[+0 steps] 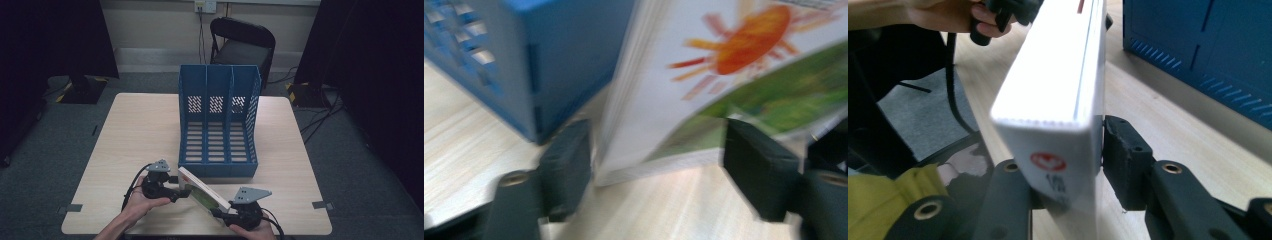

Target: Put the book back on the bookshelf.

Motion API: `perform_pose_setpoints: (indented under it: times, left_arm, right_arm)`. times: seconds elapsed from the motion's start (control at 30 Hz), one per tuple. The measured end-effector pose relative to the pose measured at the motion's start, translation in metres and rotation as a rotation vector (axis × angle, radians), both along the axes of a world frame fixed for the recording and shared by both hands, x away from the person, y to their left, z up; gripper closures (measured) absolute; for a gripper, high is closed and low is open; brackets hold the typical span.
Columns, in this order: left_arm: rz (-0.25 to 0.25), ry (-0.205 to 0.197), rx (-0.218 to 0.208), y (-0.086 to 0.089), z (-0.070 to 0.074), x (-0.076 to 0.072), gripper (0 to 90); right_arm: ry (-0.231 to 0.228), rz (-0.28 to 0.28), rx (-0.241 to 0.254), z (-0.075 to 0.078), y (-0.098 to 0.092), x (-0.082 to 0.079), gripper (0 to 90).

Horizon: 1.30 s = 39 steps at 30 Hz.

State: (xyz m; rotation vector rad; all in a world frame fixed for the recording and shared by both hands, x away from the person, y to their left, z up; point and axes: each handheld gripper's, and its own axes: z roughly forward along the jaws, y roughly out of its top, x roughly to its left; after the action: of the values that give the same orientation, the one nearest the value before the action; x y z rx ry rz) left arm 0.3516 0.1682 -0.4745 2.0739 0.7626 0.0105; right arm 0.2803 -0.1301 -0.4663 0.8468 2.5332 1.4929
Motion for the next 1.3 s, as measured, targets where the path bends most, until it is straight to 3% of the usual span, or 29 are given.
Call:
perform_pose_setpoints:
  times: [0.07, 0.2, 0.47, 0.67, 0.83, 1.1, 1.3]
  left_arm:
    - [0.007, -0.009, 0.011, -0.001, 0.001, -0.002, 30.3]
    - [0.021, -0.019, 0.019, -0.002, 0.001, -0.004, 32.9]
    - [0.008, -0.005, 0.021, -0.004, 0.002, -0.007, 34.8]
    - [0.007, 0.001, 0.030, -0.005, 0.003, -0.007, 35.1]
    - [0.008, 0.007, 0.026, -0.004, 0.003, -0.007, 35.1]
    - [0.002, 0.028, 0.029, 0.002, 0.005, -0.006, 30.3]
    - [0.076, 0.037, 0.066, 0.015, 0.004, 0.000, 21.7]
  right_arm:
    - [-0.007, -0.003, -0.013, 0.001, 0.003, 0.001, 68.7]
    - [0.007, -0.033, 0.015, -0.001, 0.003, 0.003, 69.4]
    - [0.013, -0.048, -0.009, -0.010, 0.017, 0.004, 66.9]
    - [0.028, -0.063, 0.005, -0.012, 0.017, 0.006, 66.5]
    - [0.010, -0.076, -0.022, -0.011, 0.018, 0.005, 75.8]
    - [0.028, -0.088, -0.027, -0.010, 0.013, 0.009, 76.3]
    - [0.032, -0.092, -0.019, -0.009, 0.010, 0.010, 76.4]
